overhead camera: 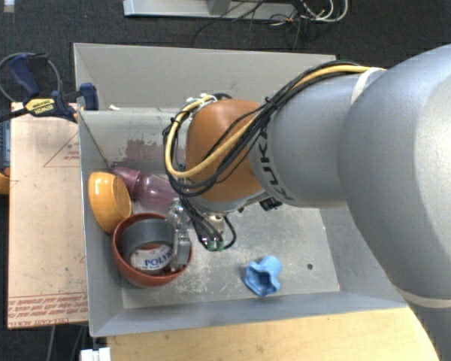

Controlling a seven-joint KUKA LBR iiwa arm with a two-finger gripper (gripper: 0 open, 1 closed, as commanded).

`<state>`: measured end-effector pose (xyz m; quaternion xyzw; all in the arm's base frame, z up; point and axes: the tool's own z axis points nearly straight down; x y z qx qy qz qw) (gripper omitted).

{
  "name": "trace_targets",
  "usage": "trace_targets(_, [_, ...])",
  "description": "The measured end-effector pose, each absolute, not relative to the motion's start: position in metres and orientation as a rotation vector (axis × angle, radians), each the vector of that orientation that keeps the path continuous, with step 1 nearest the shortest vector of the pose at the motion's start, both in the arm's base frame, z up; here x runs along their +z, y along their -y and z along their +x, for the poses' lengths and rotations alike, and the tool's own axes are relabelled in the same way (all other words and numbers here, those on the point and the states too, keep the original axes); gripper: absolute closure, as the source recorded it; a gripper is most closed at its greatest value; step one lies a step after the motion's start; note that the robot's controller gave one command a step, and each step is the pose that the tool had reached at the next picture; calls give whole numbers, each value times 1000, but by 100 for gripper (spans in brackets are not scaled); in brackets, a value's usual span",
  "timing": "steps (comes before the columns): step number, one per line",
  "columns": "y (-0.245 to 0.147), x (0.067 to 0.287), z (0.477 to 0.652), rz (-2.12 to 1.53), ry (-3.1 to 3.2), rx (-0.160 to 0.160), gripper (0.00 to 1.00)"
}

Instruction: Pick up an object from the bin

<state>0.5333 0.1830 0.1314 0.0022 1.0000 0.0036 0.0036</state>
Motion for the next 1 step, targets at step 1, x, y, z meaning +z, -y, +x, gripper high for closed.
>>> trace_targets(1, [-183, 136, 548, 31, -3139, 12, 100])
